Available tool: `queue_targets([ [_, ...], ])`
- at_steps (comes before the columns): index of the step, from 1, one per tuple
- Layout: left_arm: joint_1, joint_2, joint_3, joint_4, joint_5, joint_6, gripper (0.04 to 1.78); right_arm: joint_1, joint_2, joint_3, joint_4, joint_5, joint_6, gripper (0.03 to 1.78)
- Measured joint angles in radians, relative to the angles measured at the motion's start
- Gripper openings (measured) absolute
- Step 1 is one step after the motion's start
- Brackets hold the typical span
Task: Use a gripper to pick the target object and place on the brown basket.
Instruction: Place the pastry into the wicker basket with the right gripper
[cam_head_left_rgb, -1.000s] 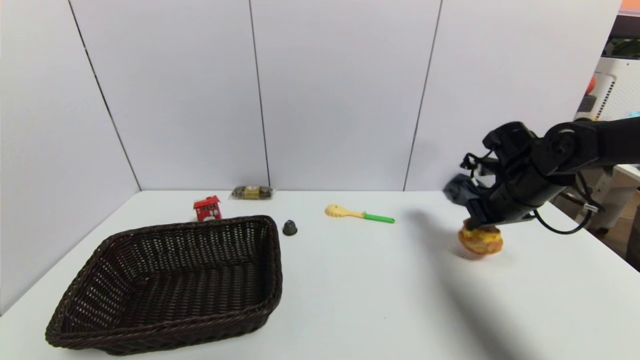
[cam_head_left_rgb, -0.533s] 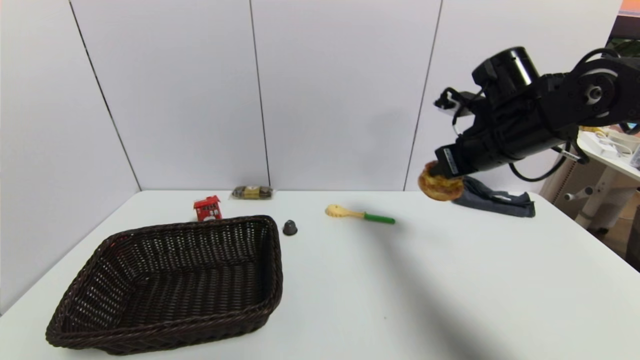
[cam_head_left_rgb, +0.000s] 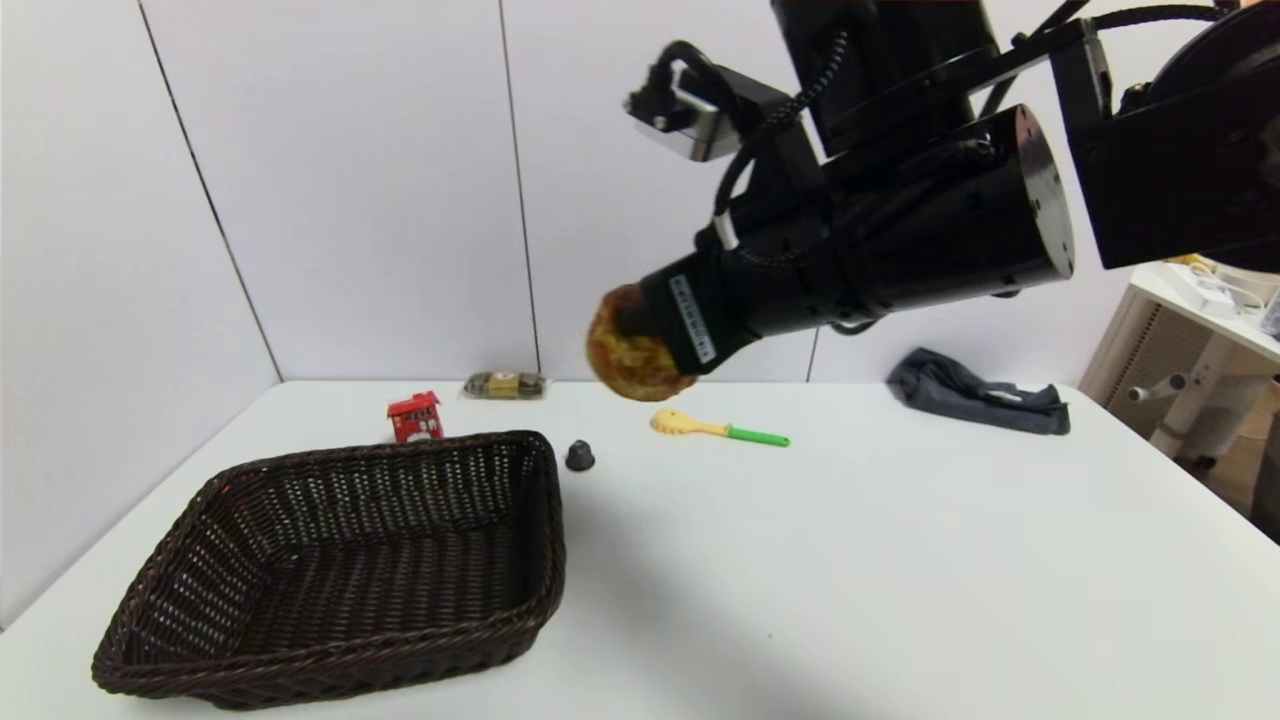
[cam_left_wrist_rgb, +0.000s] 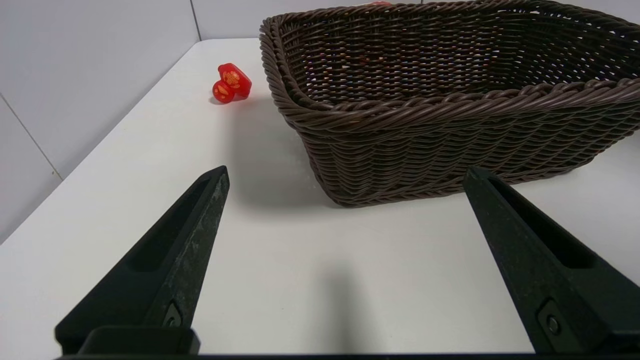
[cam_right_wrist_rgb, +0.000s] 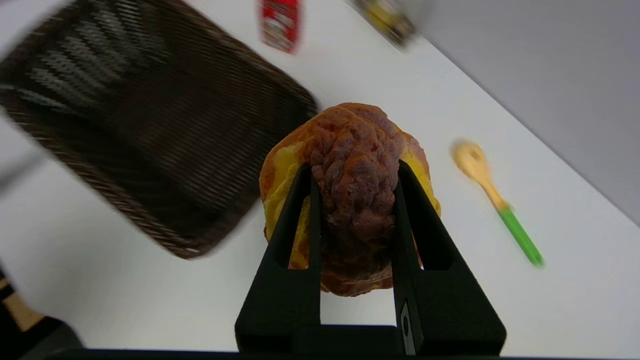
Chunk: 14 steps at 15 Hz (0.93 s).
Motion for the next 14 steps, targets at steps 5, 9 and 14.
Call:
queue_targets([
  [5, 0.0, 0.0, 0.0, 0.0, 0.0, 0.0, 1.69, 0.182, 0.057, 0.034, -0.2, -0.003, 0.019, 0.4],
  [9, 0.0, 0.0, 0.0, 0.0, 0.0, 0.0, 1.69, 0.219, 0.122, 0.065, -0.259, -0.006, 0.045, 0.4],
  [14, 0.0, 0.0, 0.0, 0.0, 0.0, 0.0, 1.69, 0.234, 0.227, 0.066, -0.347, -0.012, 0.06, 0.4],
])
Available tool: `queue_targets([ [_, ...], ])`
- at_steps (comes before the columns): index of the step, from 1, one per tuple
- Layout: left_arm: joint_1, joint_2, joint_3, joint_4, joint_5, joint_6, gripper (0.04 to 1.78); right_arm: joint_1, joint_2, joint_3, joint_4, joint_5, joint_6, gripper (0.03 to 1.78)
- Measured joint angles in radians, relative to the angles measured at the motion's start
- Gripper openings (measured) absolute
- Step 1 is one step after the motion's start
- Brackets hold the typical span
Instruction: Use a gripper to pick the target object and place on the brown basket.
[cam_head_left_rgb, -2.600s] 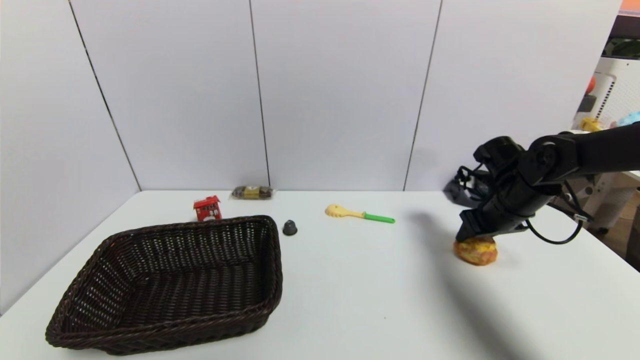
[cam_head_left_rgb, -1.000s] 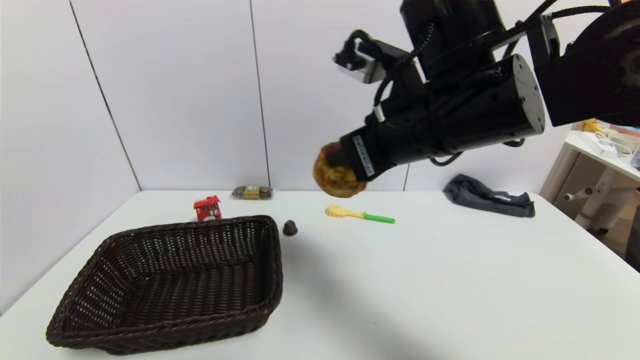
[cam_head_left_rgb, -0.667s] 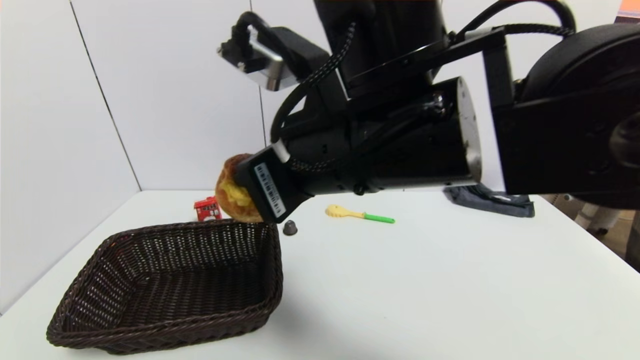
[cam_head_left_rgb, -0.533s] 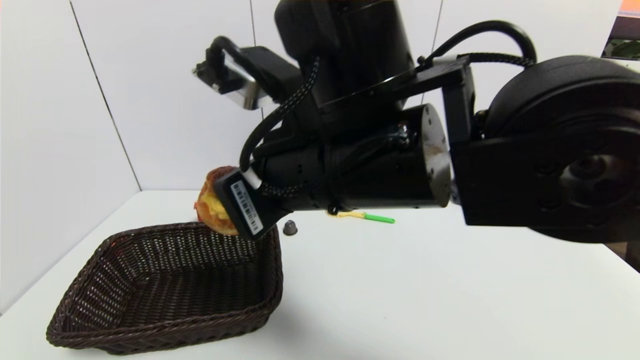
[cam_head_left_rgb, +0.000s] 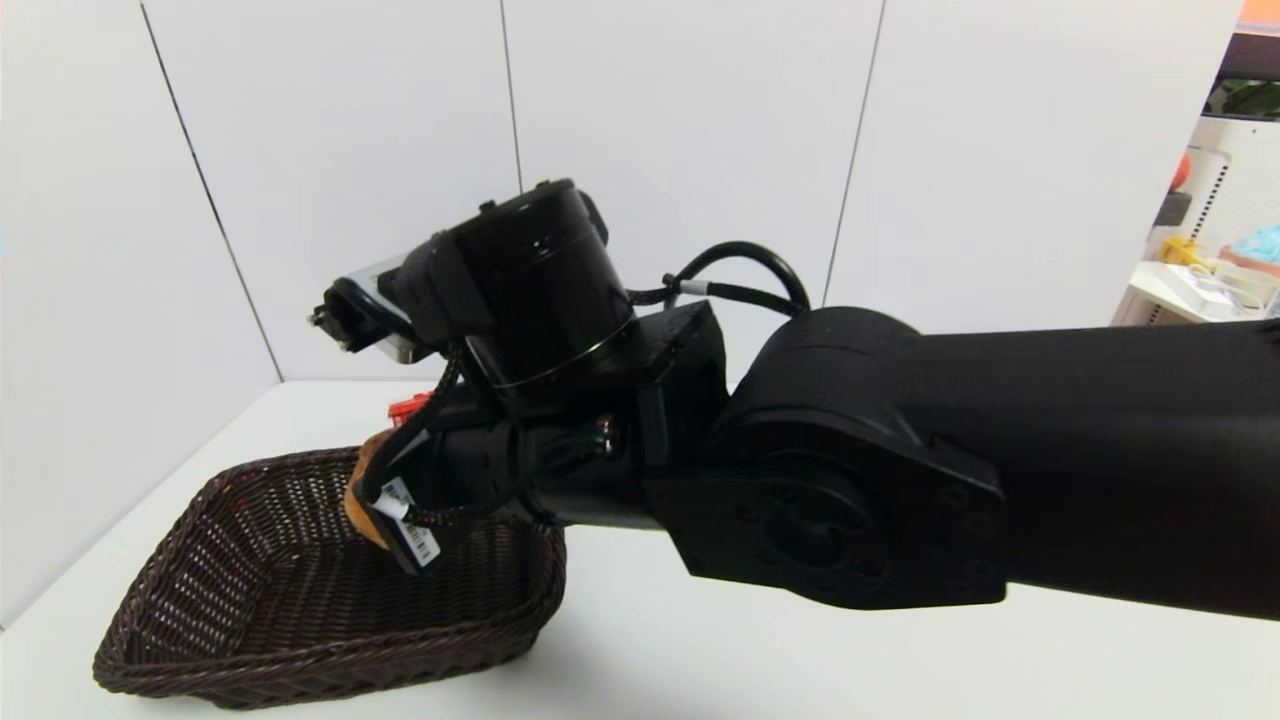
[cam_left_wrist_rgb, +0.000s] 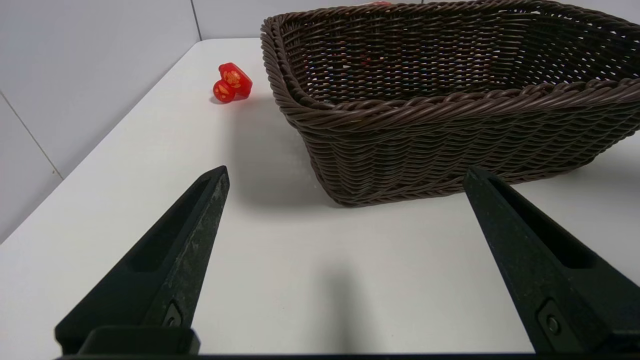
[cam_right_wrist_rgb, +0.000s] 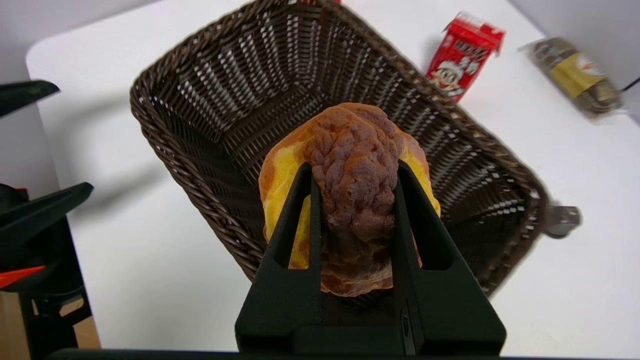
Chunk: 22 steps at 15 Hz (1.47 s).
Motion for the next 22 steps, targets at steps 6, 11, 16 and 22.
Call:
queue_targets([
  [6, 0.0, 0.0, 0.0, 0.0, 0.0, 0.0, 1.69, -0.005, 0.06, -0.002, -0.01, -0.004, 0.0, 1.0],
  [11, 0.0, 0.0, 0.0, 0.0, 0.0, 0.0, 1.69, -0.033, 0.05, -0.004, -0.01, -0.003, 0.0, 1.34],
  [16, 0.0, 0.0, 0.0, 0.0, 0.0, 0.0, 1.69, -0.047, 0.025, -0.008, -0.006, -0.003, 0.0, 1.51],
  [22, 0.0, 0.0, 0.0, 0.0, 0.0, 0.0, 1.69, -0.19, -0.144, 0.132, 0.069, -0.003, 0.004, 1.62],
])
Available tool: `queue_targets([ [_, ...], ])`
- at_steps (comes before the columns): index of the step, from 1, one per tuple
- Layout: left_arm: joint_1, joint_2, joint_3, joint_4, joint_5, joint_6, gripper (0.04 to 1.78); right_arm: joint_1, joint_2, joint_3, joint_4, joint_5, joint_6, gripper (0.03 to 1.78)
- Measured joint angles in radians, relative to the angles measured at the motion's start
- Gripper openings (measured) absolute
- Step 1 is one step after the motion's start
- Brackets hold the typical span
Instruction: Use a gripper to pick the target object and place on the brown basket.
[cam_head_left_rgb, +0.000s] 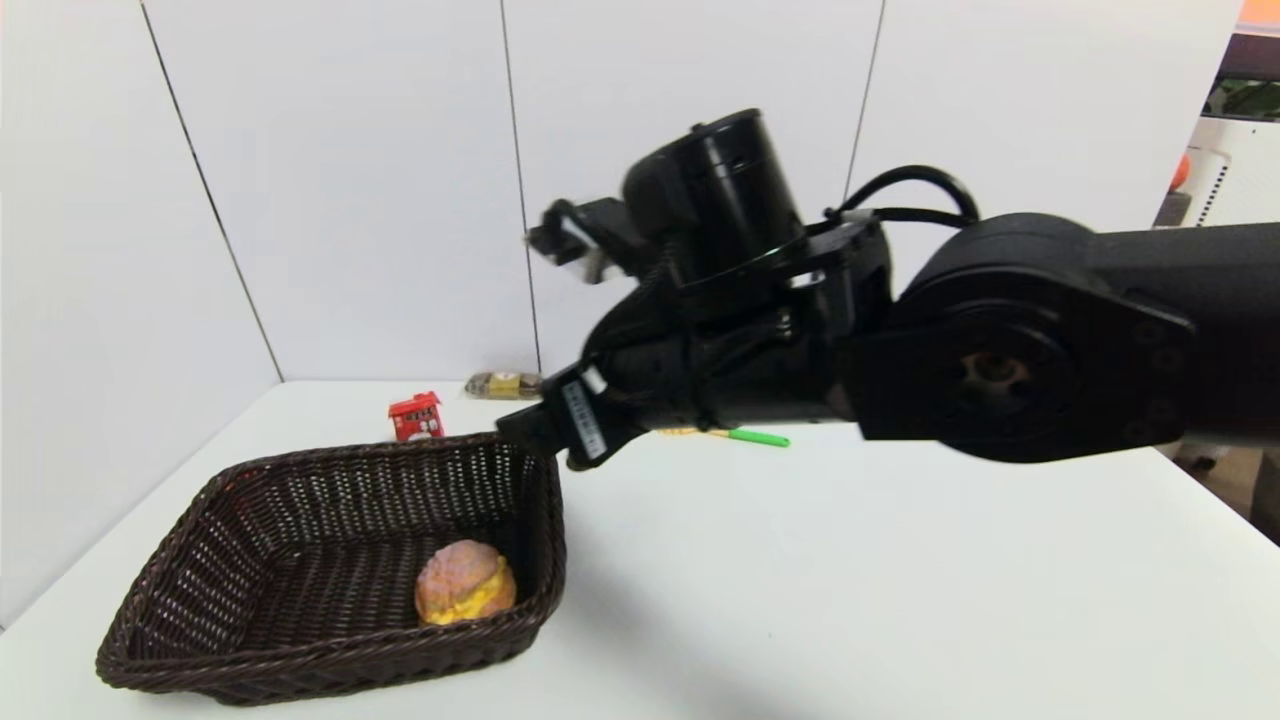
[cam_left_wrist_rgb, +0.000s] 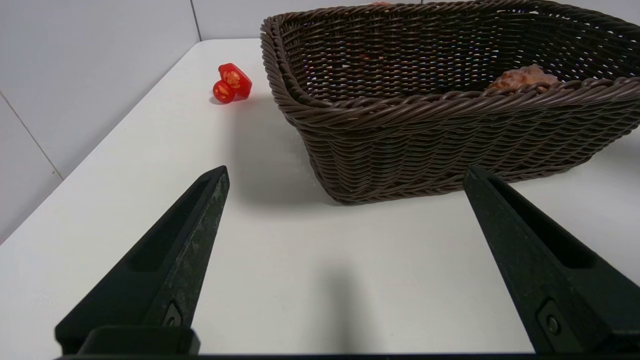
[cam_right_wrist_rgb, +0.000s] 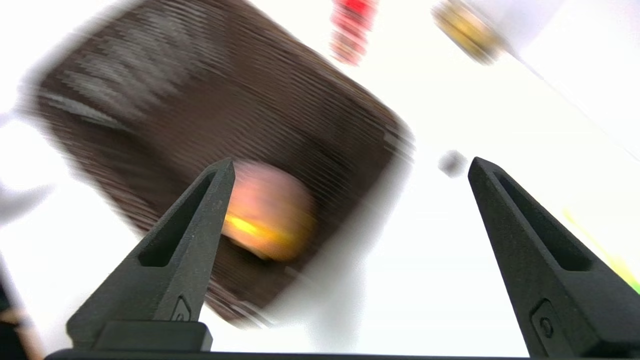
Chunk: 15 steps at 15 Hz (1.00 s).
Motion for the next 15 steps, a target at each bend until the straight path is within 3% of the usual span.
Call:
queue_targets([
  [6, 0.0, 0.0, 0.0, 0.0, 0.0, 0.0, 1.69, -0.391, -0.295, 0.34, 0.197, 0.003, -0.001, 1.67],
  [9, 0.0, 0.0, 0.0, 0.0, 0.0, 0.0, 1.69, -0.56, -0.501, 0.551, 0.227, 0.003, -0.007, 1.68],
  [13, 0.0, 0.0, 0.0, 0.0, 0.0, 0.0, 1.69, -0.692, -0.857, 0.84, 0.214, 0.001, -0.013, 1.69],
  [15, 0.0, 0.0, 0.0, 0.0, 0.0, 0.0, 1.69, -0.743, -1.064, 1.003, 0.158, 0.002, -0.025, 1.69],
])
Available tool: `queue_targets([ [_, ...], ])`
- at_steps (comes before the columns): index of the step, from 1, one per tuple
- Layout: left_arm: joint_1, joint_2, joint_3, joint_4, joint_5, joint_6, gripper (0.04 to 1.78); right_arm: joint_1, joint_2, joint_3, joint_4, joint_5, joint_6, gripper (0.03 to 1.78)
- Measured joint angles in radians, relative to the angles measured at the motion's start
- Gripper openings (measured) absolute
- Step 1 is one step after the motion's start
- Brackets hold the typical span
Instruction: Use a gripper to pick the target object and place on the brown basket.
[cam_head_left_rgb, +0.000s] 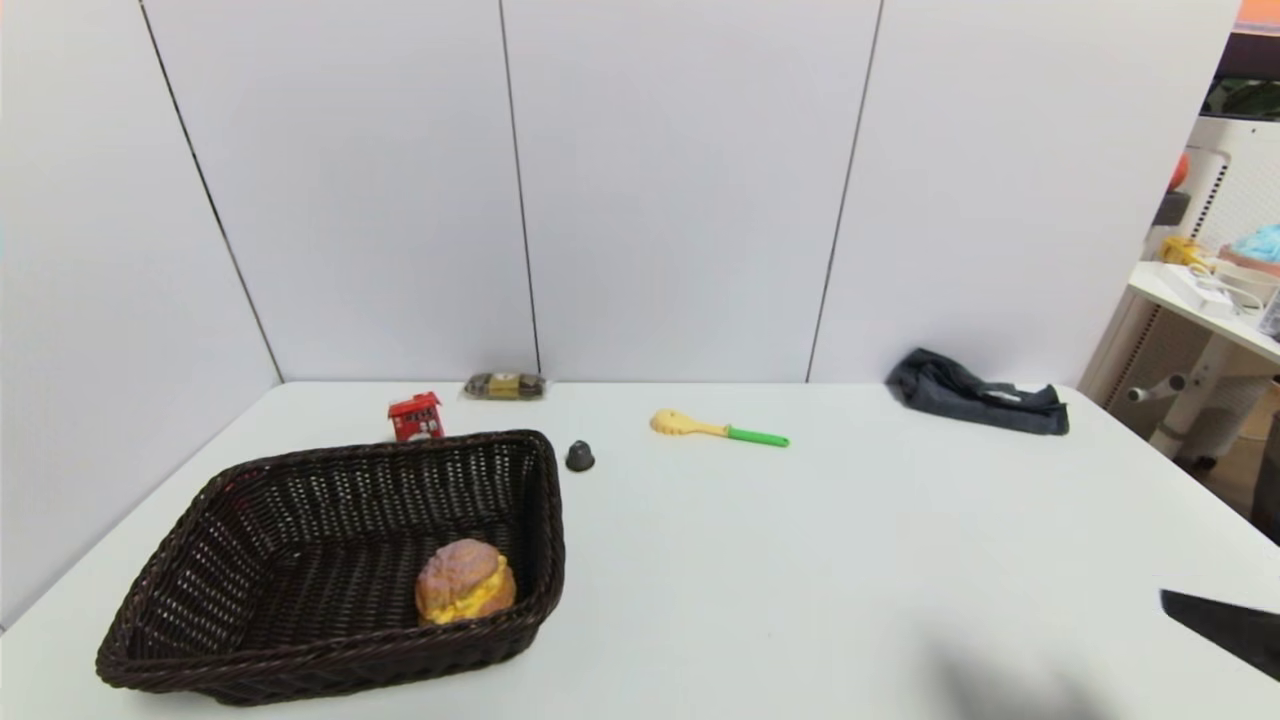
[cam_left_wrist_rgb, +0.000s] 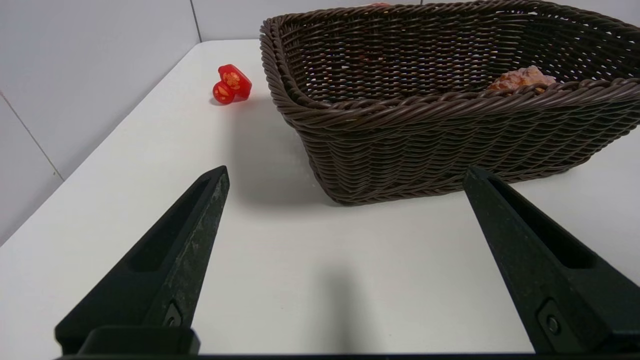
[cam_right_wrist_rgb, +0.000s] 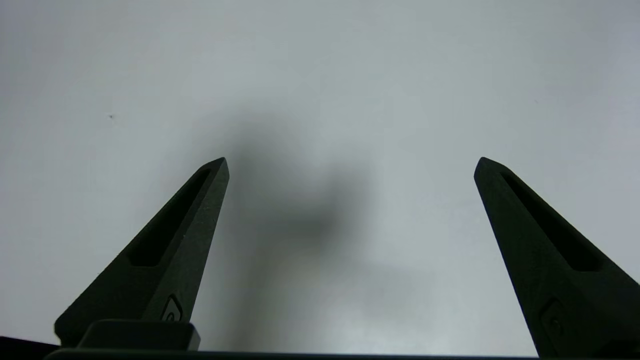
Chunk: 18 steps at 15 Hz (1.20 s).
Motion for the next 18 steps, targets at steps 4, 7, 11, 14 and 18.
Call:
queue_targets([
  [4, 0.0, 0.0, 0.0, 0.0, 0.0, 0.0, 1.69, -0.09, -0.394, 0.363, -0.212, 0.003, -0.035, 1.69],
  [7, 0.0, 0.0, 0.0, 0.0, 0.0, 0.0, 1.69, -0.129, -0.604, 0.593, -0.411, 0.014, -0.074, 1.69],
  [11, 0.0, 0.0, 0.0, 0.0, 0.0, -0.001, 1.69, -0.137, -0.81, 0.646, -0.36, 0.065, -0.102, 1.69],
  [14, 0.0, 0.0, 0.0, 0.0, 0.0, 0.0, 1.69, -0.135, -0.859, 0.648, -0.355, 0.073, -0.121, 1.69],
  [18, 0.0, 0.0, 0.0, 0.0, 0.0, 0.0, 1.69, -0.135, -0.877, 0.649, -0.361, 0.06, -0.066, 1.69],
])
